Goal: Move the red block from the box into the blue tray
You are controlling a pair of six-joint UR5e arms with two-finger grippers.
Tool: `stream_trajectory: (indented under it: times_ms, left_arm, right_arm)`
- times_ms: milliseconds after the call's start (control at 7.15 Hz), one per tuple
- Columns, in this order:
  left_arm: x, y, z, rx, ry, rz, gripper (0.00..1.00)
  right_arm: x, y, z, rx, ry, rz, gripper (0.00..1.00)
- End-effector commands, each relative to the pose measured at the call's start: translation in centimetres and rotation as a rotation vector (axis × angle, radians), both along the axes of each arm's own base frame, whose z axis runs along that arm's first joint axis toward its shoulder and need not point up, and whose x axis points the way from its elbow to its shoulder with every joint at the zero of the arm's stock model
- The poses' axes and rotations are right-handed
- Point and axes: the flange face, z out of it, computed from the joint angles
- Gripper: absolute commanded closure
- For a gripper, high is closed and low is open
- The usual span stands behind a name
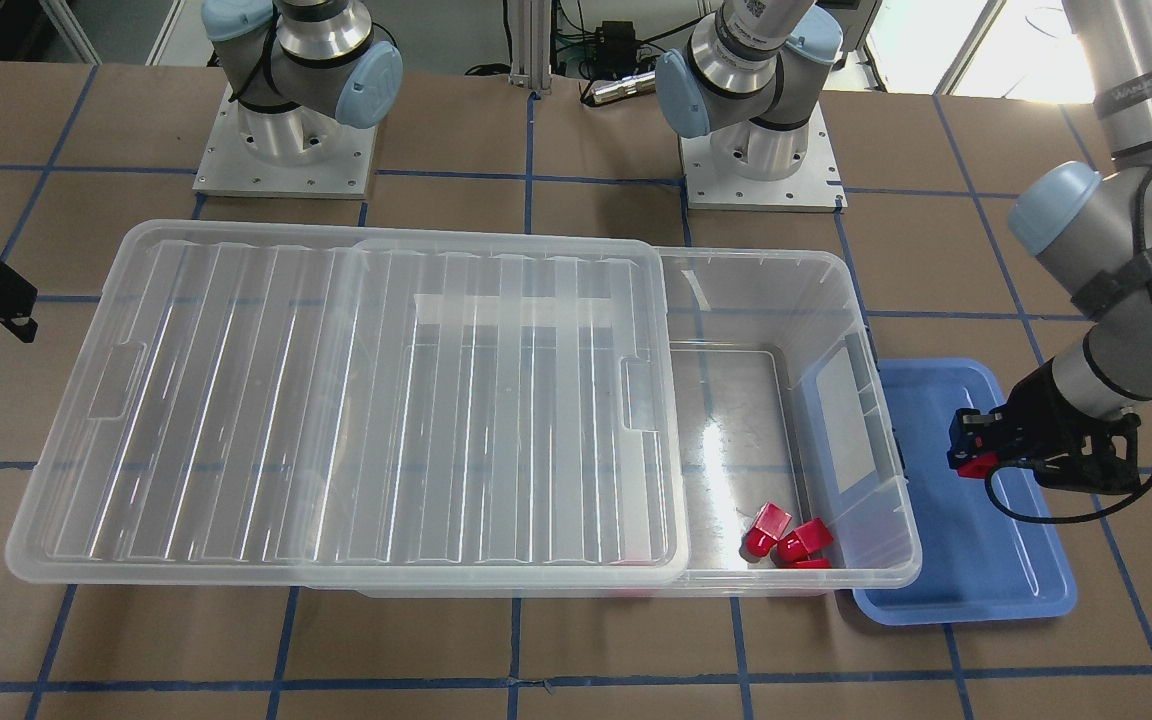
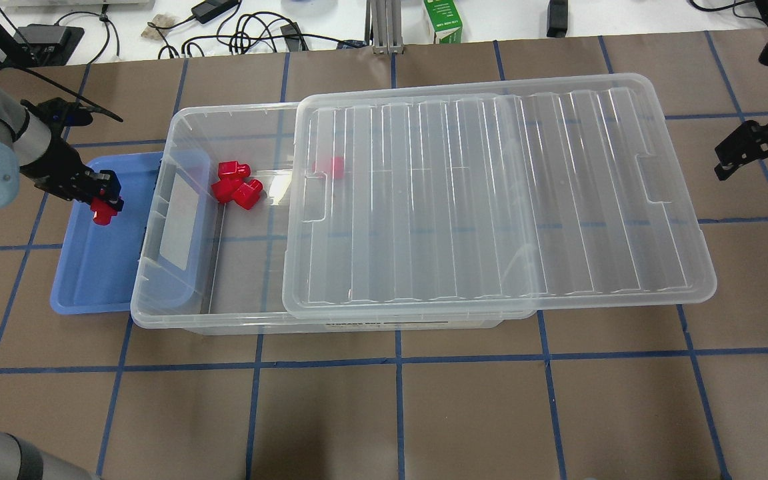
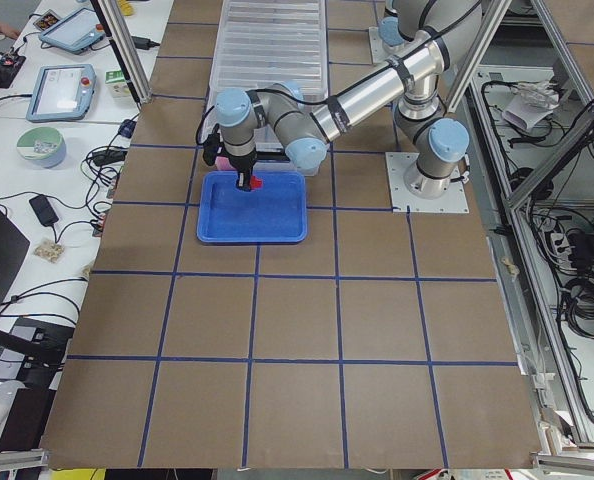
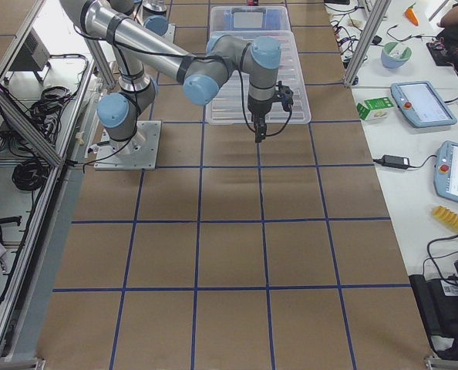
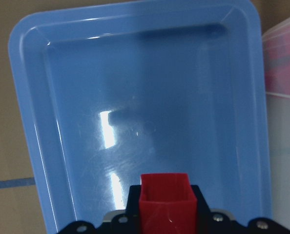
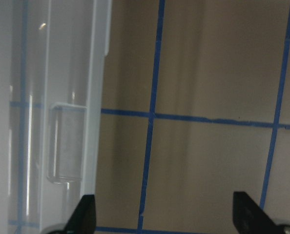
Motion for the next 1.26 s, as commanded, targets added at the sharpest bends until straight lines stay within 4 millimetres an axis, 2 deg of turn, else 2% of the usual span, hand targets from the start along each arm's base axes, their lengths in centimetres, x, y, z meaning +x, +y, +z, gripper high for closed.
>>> stream_trajectory:
  times_ms: [0, 140, 280, 419, 559, 699, 839, 978, 1118]
  left_arm:
    - [-0.1, 0.6, -4.1, 0.023, 0.011, 0.001, 0.77]
    - [0.1, 0.3, -4.4, 0.026, 0.01, 0.008, 0.48]
    - [0.2, 0.1, -3.2, 0.009, -0.008, 0.005, 0.37]
    - [-0.2, 0.1, -2.2, 0.002, -0.014, 0.002, 0.21]
    - [-0.5, 0.3, -0.9, -0.006, -0.021, 0.001, 0.13]
    - [-1.2, 0.4, 2.5, -0.016, -0.028, 0.007, 0.11]
    - [-1.7, 0.1, 7.1, -0.003, -0.018, 0.037, 0.08]
    - [-3.5, -0.1, 12.8, 0.04, -0.005, 0.017, 0.08]
    - [-6.1, -0.5, 16.6, 0.063, -0.001, 0.08, 0.07]
  right_arm:
    - [-0.1, 0.1, -3.3, 0.015, -0.01, -0.009, 0.0]
    - [0.6, 0.1, -2.8, 0.008, -0.006, -0.012, 0.0]
    - [1.7, -0.2, -2.9, 0.005, -0.02, -0.017, 0.0]
    - [4.0, -0.6, -2.7, -0.007, -0.031, 0.017, 0.0]
    - [5.9, -1.0, -3.0, -0.001, -0.034, 0.032, 0.0]
    - [7.9, -1.2, -3.2, 0.004, -0.038, 0.02, 0.0]
    - [10.2, -1.3, -3.1, 0.003, -0.042, 0.008, 0.0]
    - [12.7, -1.4, -2.8, -0.002, -0.04, -0.01, 0.0]
    - [15.2, -1.3, -2.5, -0.008, -0.04, -0.007, 0.0]
